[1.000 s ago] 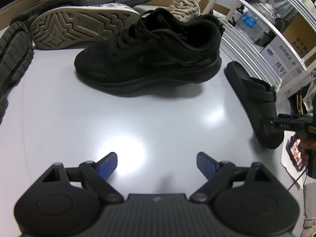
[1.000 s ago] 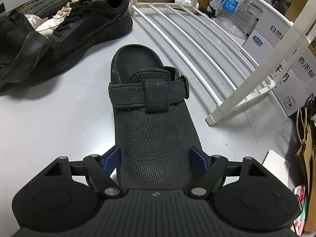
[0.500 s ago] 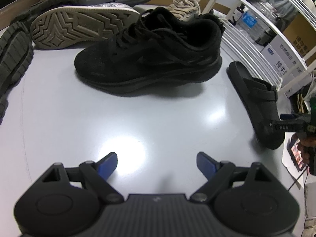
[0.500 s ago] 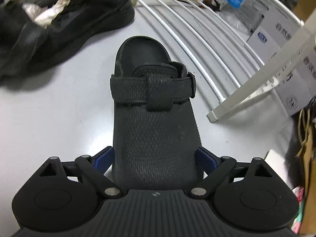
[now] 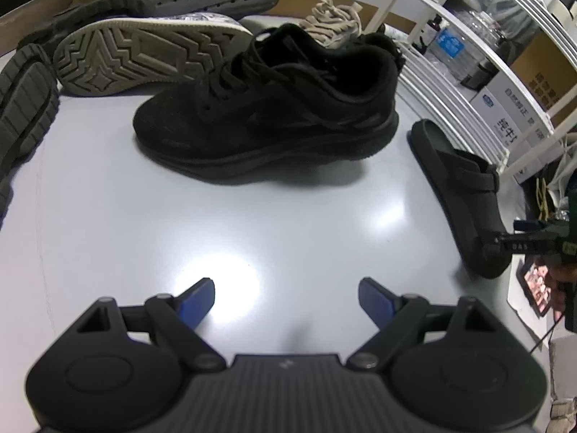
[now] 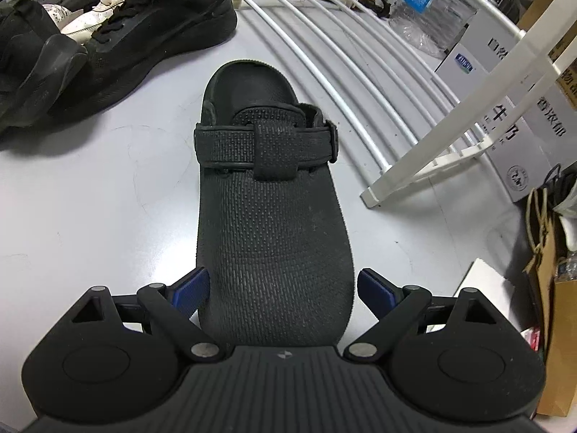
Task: Organize scattered shoes
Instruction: 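Open the right gripper to release the clog on the floor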
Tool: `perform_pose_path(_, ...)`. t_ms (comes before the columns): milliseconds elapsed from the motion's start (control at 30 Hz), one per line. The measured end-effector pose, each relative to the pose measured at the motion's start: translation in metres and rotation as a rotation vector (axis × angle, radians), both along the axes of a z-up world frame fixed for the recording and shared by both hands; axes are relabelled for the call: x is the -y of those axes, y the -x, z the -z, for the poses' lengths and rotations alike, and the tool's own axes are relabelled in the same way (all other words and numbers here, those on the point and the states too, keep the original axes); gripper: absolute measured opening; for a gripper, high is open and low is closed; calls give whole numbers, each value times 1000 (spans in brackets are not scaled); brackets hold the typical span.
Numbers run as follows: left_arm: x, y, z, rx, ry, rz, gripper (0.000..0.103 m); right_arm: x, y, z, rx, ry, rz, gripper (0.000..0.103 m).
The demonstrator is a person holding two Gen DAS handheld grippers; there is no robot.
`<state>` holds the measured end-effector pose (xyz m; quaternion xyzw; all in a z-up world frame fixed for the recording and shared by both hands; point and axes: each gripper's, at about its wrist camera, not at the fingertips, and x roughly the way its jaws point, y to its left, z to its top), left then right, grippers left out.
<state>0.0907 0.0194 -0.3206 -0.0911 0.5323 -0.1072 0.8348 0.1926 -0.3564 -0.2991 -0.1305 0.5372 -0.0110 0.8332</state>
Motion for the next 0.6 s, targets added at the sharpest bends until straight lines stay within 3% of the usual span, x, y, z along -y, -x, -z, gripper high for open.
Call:
perform_pose_path(167,-12,-8,-12,25,-12,-16,87,2,4,-8,4,-50,31,93)
perform_pose_path(300,-26,-19,-32,76,-5,-83,86,-5,13,-19,6,-80,-2,93)
perform_pose_path(500,-38,-21,-65,150,-17,-128,86,-20,32,-59,35,-96,-101,93)
perform_pose_path(600,-43,-19,-80,169,-50,-123,86,-22,37,-75,76,-119,-92,93)
